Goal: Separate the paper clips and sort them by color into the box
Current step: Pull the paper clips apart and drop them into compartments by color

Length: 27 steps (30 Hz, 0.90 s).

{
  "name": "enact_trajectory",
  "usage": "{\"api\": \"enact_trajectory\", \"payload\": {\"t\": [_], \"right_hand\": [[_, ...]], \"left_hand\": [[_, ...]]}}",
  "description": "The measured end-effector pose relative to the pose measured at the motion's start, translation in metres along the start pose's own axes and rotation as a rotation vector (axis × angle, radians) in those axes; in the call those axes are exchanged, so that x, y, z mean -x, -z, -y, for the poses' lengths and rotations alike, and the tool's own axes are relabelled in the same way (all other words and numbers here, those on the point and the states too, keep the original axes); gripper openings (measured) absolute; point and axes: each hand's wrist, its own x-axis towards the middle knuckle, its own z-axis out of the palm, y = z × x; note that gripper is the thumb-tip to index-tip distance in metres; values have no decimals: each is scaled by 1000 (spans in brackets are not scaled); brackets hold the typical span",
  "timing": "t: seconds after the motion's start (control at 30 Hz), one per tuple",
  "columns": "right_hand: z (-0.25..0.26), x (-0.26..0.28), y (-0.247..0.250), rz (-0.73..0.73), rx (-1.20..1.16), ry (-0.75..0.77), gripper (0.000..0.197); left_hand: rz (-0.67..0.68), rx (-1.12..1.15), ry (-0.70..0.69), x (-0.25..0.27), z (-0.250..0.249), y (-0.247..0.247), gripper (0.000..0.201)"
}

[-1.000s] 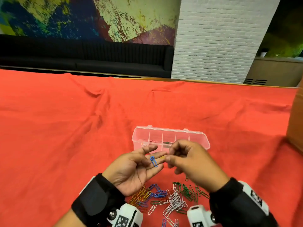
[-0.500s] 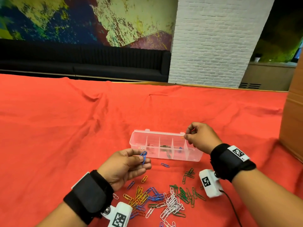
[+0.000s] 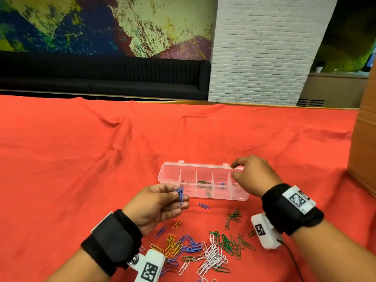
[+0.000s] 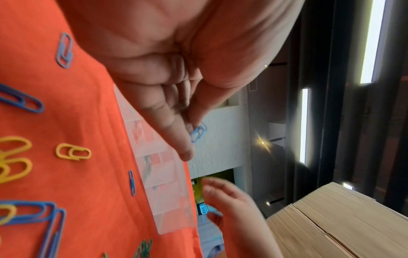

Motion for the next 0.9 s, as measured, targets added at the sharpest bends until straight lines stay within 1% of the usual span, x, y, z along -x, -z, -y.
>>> {"api": "enact_trajectory", "payload": {"t": [0.03, 0.07, 0.1, 0.17, 0.2, 0.3, 0.4, 0.47, 0.5, 0.57, 0.67, 0.77, 0.9], "right_hand": [[10, 9, -1, -13, -58, 64, 15], [22, 19, -4, 6, -168, 144, 11], [36, 31, -7, 68, -292, 214, 10], [59, 52, -13, 213, -460, 277, 18], [64, 58, -18, 231, -489, 282, 20], [62, 61, -26, 161, -528, 254, 11], [59, 63, -24, 200, -663, 238, 7], [56, 61, -18, 200, -763, 171, 8], [50, 57, -14, 169, -796, 120, 10], [33, 38, -5, 64, -773, 33, 12], [7, 6, 5, -31, -579, -21, 11], [1, -11, 5, -30, -403, -29, 9], [3, -19, -2, 34, -324, -20, 2]], "left_hand": [[8, 10, -5, 0, 0, -4, 12], [14, 21, -9, 0, -1, -7, 11], [20, 32, -12, 0, -1, -11, 10], [34, 42, -19, 1, -1, -19, 8], [42, 38, -22, 1, -1, -22, 7], [69, 9, -31, 4, -5, -27, 8], [107, 17, -11, 11, -8, -26, 12], [107, 4, -5, 13, -9, -24, 8], [89, -44, -19, 13, -10, -22, 8], [41, -198, -78, 5, -12, -18, 9], [-8, -437, -166, -19, -22, -21, 12], [-21, -640, -220, -52, -33, -38, 11], [0, -763, -260, -84, -40, -73, 11]]}}
